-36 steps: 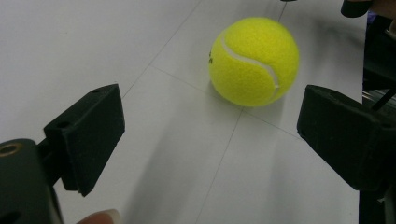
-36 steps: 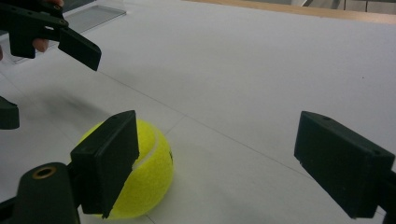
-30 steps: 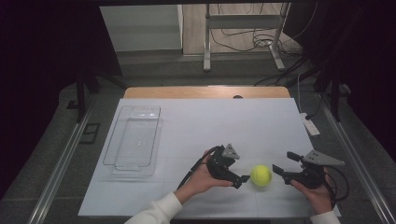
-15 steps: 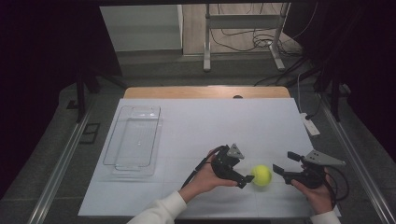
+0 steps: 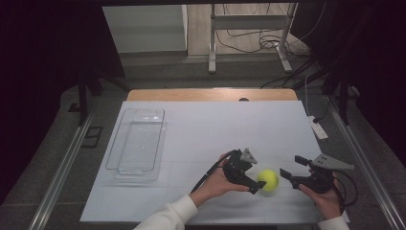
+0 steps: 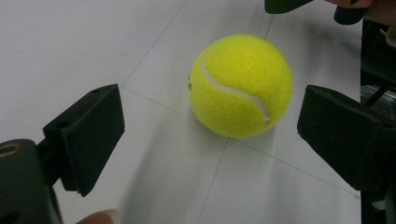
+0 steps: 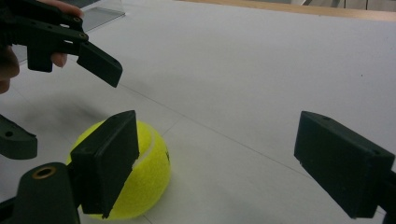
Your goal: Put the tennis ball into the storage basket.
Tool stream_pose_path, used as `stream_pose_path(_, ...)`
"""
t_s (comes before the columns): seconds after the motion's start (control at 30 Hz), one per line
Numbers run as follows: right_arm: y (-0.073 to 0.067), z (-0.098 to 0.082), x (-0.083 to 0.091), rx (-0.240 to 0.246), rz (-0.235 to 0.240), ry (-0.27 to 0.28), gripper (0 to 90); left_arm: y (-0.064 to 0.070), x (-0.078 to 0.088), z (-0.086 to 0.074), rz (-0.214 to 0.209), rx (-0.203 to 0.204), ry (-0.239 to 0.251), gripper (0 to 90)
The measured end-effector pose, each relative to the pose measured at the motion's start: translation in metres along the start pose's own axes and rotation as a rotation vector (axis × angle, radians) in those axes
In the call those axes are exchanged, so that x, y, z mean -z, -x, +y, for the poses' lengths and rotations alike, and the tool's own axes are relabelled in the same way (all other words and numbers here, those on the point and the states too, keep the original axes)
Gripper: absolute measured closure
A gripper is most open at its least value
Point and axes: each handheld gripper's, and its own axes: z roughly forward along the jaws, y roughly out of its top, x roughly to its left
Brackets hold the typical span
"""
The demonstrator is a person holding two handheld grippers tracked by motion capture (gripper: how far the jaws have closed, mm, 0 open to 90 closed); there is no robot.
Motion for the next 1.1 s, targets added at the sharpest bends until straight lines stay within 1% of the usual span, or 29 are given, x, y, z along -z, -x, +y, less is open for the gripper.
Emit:
stream_pose_path(0.2, 0.001, 0.000, 0.000, -0.003, 0.000, 0.001, 14.2, 0.002, -0.009, 0.002, -0.014, -0.005, -0.019, 8.5)
stream_pose_path(0.37, 0.000, 0.000, 0.000, 0.001, 0.001, -0.005, 14.3, 0.002, -0.012, 0.004, -0.022, 0.003, -0.016, 8.5)
stream_pose_path(0.6, 0.001, -0.001, -0.001, 0.002, 0.001, -0.006, 14.2, 0.005, -0.017, 0.008, -0.030, -0.012, -0.035, 8.5)
stream_pose_path(0.83, 0.001, -0.001, 0.000, -0.003, 0.000, -0.004, 14.2, 0.009, -0.022, 0.012, -0.041, -0.022, -0.043, 8.5)
stream_pose_path(1.1, 0.001, -0.001, 0.000, -0.005, -0.005, -0.003, 14.2, 0.011, -0.025, 0.016, -0.041, -0.030, -0.052, 8.6)
